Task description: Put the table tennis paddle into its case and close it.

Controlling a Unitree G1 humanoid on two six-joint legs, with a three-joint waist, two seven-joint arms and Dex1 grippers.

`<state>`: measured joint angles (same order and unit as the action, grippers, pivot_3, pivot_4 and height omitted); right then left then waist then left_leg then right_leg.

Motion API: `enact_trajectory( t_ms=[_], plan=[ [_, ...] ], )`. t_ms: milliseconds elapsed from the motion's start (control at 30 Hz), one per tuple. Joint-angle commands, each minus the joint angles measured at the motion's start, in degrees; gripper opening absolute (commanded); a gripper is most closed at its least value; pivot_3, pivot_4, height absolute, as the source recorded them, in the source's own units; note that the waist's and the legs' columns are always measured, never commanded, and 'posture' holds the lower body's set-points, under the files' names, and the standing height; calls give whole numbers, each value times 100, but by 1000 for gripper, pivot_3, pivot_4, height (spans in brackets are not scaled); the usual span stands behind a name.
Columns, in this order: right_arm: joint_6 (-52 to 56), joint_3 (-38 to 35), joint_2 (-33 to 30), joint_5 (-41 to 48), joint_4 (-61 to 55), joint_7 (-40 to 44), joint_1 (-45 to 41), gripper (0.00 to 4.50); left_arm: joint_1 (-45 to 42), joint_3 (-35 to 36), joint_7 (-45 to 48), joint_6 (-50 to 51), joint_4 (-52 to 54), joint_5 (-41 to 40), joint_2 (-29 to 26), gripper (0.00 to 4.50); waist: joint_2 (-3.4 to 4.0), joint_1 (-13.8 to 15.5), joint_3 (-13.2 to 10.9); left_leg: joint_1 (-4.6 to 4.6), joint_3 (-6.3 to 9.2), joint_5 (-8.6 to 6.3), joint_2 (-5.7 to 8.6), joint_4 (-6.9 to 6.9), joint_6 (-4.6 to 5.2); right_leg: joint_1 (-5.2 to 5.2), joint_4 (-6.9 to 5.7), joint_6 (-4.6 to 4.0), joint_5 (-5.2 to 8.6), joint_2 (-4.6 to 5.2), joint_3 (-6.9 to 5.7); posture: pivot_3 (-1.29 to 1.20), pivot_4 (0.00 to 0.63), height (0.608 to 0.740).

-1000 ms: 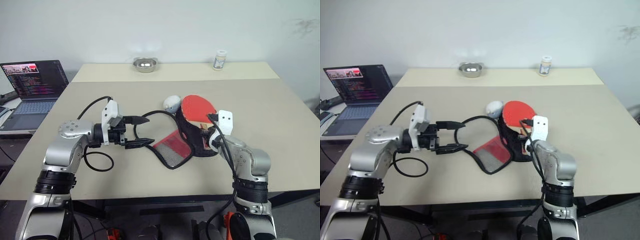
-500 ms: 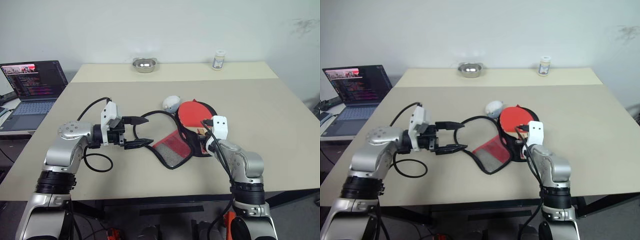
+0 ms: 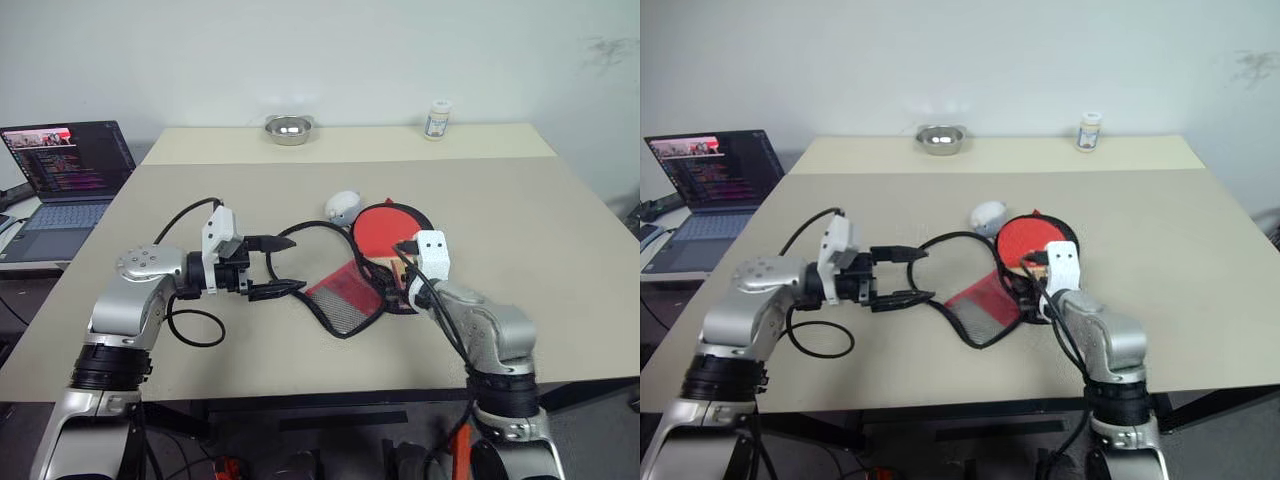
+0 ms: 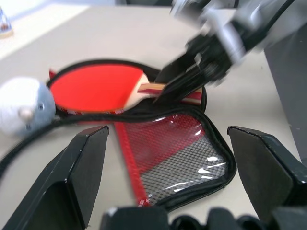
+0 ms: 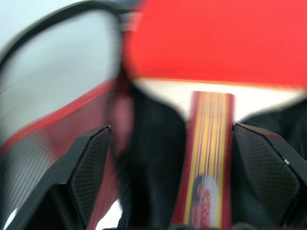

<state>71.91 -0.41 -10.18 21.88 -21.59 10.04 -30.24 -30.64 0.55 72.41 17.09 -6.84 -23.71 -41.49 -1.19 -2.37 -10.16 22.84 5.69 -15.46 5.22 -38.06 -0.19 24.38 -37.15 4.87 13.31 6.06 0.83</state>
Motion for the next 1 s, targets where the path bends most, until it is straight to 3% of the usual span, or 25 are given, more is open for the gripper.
enact_trajectory(
  t_ms=[33, 167, 267, 433, 600, 767, 1000],
  plan=[
    [240, 38, -832, 763, -1059, 1075, -125, 4469, 156, 43, -77, -65, 11, 175, -168, 4334, -1, 4, 1, -2, 1, 0, -2, 0, 0, -2, 0, 0, 0, -1, -2, 0, 150, 740],
    [-52, -254, -1987, 1398, -1496, 2196, -210, 4469, 336, -236, 91, -608, -314, 686, -335, 4334, -2, 20, 1, -9, 3, -11, -3, 0, 19, -15, 6, 0, 0, -2, -7, 0, 150, 740],
    [-63, -596, -2487, 1848, -1590, 2675, -245, 4500, 254, -311, 58, -731, -693, 833, -247, 3725, -3, 41, 0, -13, 6, -13, -4, 0, 22, -24, 7, 1, 1, -2, -13, 0, 150, 740],
    [-288, -732, -3007, 1987, -1444, 2893, -196, 4500, 119, -574, -120, -1187, -1665, 1329, -52, 1886, -5, 52, 1, -13, 7, -13, -2, -2, 22, -25, 5, 1, 0, 1, -14, 0, 150, 740],
    [-447, -725, -3093, 2044, -1359, 2812, -207, 4500, -176, -642, -439, -1334, -2400, 1591, 257, 59, -8, 77, 3, -11, 11, -12, 0, -5, 22, -26, 4, 1, 0, 5, -18, 0, 150, 740],
    [-519, -685, -3177, 2021, -1369, 2786, -149, 4500, -661, -702, -1122, -1415, -3046, 1930, 745, 16, -10, 159, 6, -12, 22, -11, 7, -13, 22, -33, 0, 2, -1, 11, -29, 0, 150, 740],
    [-595, -676, -3262, 2032, -1359, 2741, -91, 4500, -1041, -693, -1207, -1338, -3274, 1982, 1039, 16, -11, 240, 7, -11, 31, -10, 7, -28, 24, -40, -8, 2, -7, 10, -38, 0, 150, 740]
  ],
)
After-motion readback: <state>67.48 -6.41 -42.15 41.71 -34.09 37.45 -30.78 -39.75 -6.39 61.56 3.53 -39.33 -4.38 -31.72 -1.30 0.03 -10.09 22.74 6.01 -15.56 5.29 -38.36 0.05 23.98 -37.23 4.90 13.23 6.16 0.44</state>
